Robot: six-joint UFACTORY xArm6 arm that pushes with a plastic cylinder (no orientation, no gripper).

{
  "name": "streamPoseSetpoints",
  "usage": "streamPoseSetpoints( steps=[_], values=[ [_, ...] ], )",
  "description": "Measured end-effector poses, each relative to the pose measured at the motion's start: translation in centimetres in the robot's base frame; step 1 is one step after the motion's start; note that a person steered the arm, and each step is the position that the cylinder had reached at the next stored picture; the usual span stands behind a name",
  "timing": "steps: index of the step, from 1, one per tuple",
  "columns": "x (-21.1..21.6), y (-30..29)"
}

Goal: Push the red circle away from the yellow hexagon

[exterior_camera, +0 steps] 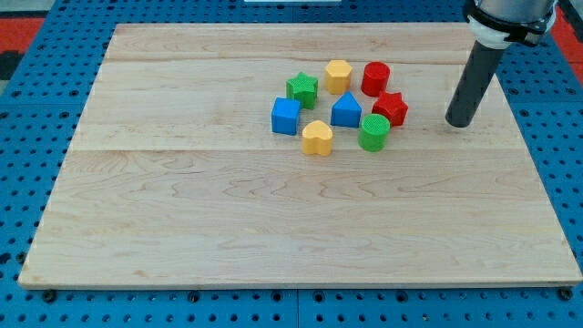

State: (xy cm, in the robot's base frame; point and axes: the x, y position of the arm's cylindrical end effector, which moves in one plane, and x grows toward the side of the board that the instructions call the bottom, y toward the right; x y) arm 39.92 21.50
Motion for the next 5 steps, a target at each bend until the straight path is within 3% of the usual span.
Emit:
streamPoseSetpoints(
  steps=[2, 5],
  values=[
    [-5.8, -1.2],
    [-6.1, -10.9]
  ],
)
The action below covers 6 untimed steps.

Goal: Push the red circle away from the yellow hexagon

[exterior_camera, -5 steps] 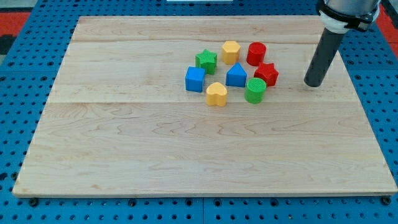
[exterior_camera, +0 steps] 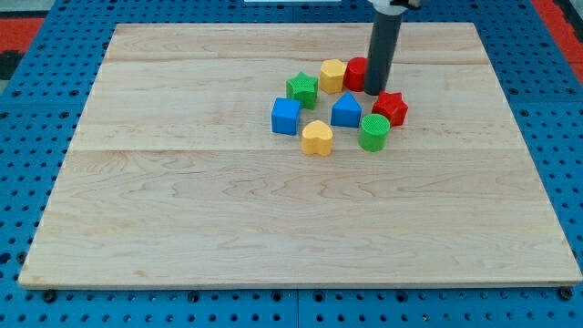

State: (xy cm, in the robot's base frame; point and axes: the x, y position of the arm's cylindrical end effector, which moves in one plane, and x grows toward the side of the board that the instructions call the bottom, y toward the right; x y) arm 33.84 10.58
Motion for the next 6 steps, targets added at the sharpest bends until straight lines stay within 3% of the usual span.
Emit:
streamPoseSetpoints(
  steps=[3, 6],
  values=[
    [0.4, -4.6],
    [-1.6, -2.4]
  ],
)
